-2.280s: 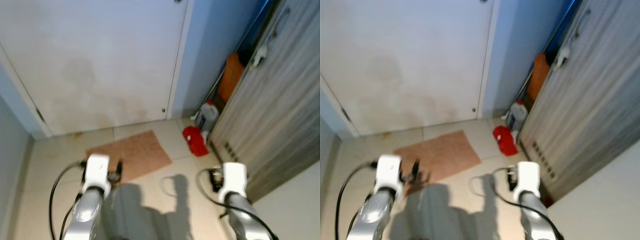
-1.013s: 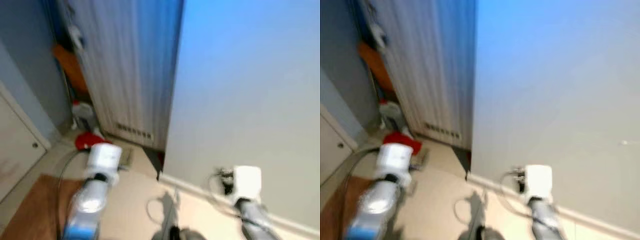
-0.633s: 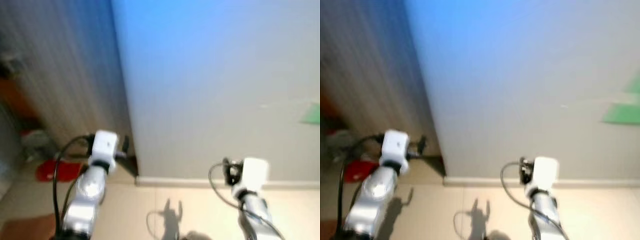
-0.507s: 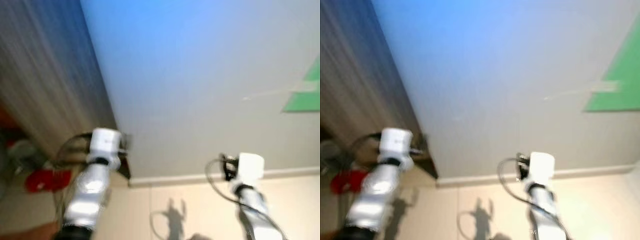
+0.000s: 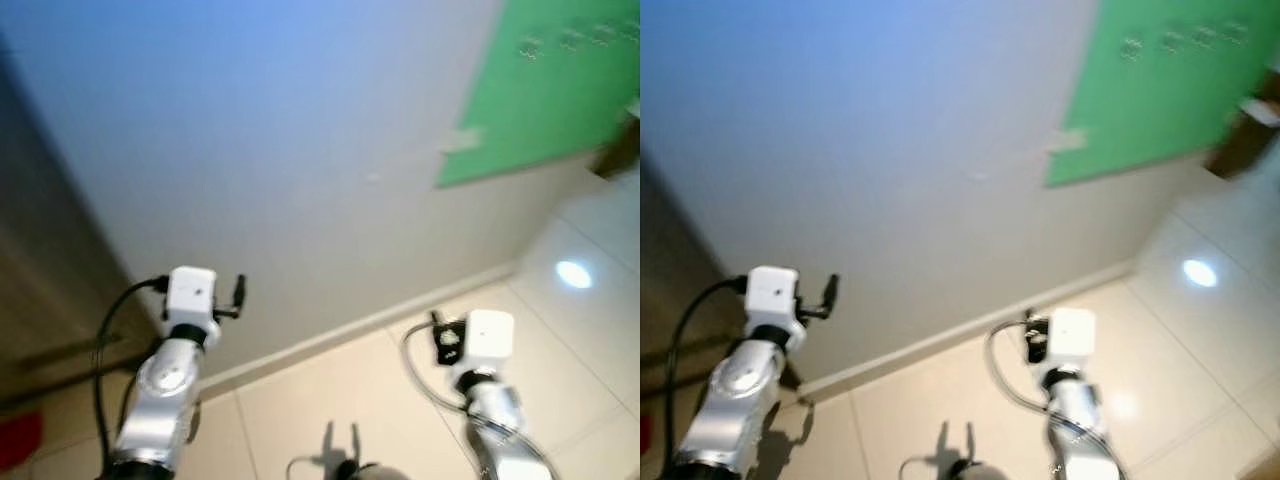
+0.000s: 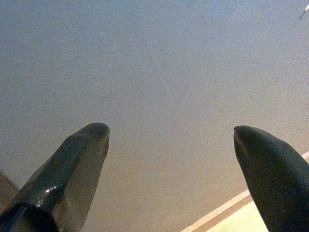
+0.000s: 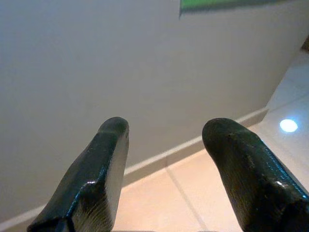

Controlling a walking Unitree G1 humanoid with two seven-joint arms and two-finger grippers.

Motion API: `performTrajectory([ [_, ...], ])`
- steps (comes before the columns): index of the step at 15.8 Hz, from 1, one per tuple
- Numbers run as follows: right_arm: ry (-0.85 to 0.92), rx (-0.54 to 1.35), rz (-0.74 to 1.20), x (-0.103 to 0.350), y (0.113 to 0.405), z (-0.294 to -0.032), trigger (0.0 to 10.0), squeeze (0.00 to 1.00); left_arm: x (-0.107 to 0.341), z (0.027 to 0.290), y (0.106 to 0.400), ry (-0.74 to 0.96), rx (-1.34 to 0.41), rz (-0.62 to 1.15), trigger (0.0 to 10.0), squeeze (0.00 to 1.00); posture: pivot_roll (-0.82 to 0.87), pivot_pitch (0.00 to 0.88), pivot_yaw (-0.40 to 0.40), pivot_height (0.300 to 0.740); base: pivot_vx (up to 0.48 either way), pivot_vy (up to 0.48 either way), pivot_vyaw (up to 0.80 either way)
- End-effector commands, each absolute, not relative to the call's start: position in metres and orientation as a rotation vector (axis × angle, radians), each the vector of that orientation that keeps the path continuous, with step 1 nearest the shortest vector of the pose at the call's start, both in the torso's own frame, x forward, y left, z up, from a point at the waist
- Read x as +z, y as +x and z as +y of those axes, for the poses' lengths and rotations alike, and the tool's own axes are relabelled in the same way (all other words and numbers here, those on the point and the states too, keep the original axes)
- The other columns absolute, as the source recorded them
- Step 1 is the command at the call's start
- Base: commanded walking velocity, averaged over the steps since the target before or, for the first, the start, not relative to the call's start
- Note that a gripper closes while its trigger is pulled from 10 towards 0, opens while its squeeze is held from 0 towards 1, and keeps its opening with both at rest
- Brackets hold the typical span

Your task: Hang keys on a hook

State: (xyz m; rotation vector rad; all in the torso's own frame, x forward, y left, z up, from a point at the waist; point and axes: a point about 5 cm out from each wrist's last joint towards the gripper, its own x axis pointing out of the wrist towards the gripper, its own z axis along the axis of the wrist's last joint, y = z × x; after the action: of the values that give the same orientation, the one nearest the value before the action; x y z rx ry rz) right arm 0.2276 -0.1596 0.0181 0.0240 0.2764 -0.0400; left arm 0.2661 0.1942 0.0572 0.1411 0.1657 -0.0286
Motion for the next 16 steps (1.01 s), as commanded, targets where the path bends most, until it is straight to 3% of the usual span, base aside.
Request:
performTrajectory([
  [1,0.012,-0.047,0.246,0.022,0.228,-0.161,10.0,0.00,0.053,0.198,0.265,0.137,-0.019,0.179,10.0,0.00,-0.05,0.000,0.006,0.740,0.000,0.000,-0.80],
  [7,-0.017,0.013,0.224,0.028,0.246,-0.157,10.0,0.00,0.058,0.196,0.260,0.144,-0.018,0.150,10.0,0.00,0.00,0.000,-0.038,0.740,0.000,0.000,-0.80],
  [12,-0.014,-0.051,0.215,0.037,0.239,-0.173,10.0,0.00,0.071,0.164,0.268,0.180,-0.171,0.060,10.0,0.00,-0.05,0.000,-0.042,0.740,0.000,0.000,-0.80],
  [16,-0.060,-0.061,0.224,0.034,0.237,-0.176,10.0,0.00,0.079,0.159,0.270,0.171,-0.139,0.038,10.0,0.00,-0.05,0.000,-0.059,0.740,0.000,0.000,-0.80],
])
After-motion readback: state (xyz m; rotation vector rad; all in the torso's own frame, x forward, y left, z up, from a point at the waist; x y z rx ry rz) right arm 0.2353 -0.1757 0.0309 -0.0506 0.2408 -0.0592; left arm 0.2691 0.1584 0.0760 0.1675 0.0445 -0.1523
